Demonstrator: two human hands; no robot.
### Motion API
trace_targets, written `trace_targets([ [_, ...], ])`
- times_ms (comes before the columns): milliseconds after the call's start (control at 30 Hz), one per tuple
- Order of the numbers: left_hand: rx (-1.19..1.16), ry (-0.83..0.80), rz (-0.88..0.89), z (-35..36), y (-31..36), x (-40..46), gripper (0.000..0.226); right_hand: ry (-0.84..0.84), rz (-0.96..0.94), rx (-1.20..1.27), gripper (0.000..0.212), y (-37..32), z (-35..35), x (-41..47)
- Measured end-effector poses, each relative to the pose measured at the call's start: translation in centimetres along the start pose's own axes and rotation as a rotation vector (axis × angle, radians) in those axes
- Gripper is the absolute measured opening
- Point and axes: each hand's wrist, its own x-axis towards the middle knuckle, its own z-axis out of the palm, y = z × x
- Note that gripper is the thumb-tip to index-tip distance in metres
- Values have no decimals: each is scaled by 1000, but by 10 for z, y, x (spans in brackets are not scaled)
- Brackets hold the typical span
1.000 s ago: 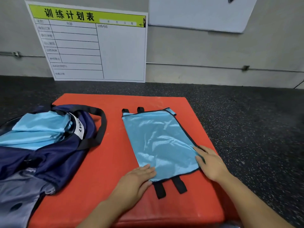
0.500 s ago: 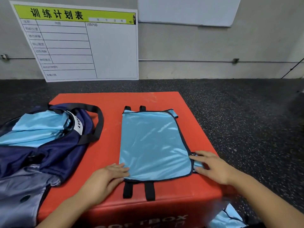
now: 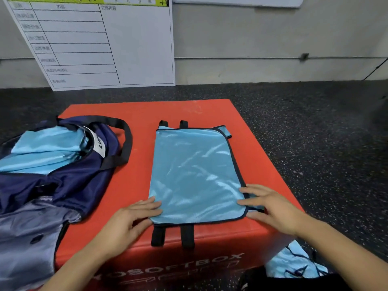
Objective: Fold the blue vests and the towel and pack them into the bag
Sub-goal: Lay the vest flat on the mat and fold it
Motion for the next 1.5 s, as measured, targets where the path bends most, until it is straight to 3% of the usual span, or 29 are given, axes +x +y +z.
trace_targets([
  [233,7,16,-20,-5,8,17,36,146,-64,78,27,0,-1,15],
  [333,-46,-91,-106,-20,16,29,10,55,-70,134,11,-2,-7,25],
  [433,-306,-246,-188,-32,17,41,12,-169,42,418,10,-7,-26,37],
  [533,-500,-54,-339,-24,11,52,18,-223,198,805,11,-10,-40,53],
  [633,-479,152,-520,-8,-2,57,21,-109,430,833,12,-5,-30,70],
  [733,-460,194,-581,-3,-3,62,13,-118,599,799,12,-2,-23,78],
  [800,-482,189,-600,-6,2,65,11,-129,649,889,23,-7,-34,76],
  [967,-590,-4,-480,-25,11,64,26,-346,441,1068,42,-4,-57,57],
  [1067,-454,-178,-418,-36,12,57,54,-447,368,1016,51,-2,-63,45],
  [1100,-397,-223,-402,-36,11,55,56,-474,348,953,44,-3,-62,43],
  [1167,-362,-258,-398,-34,14,55,44,-514,304,826,31,-5,-61,43],
  [1233,-390,-268,-403,-30,18,57,31,-537,289,757,37,-3,-59,42],
  [1367,-349,-268,-401,-27,18,62,35,-498,287,750,49,-7,-63,46],
  [1500,-335,-263,-380,-29,18,67,34,-507,231,653,39,-13,-54,56],
])
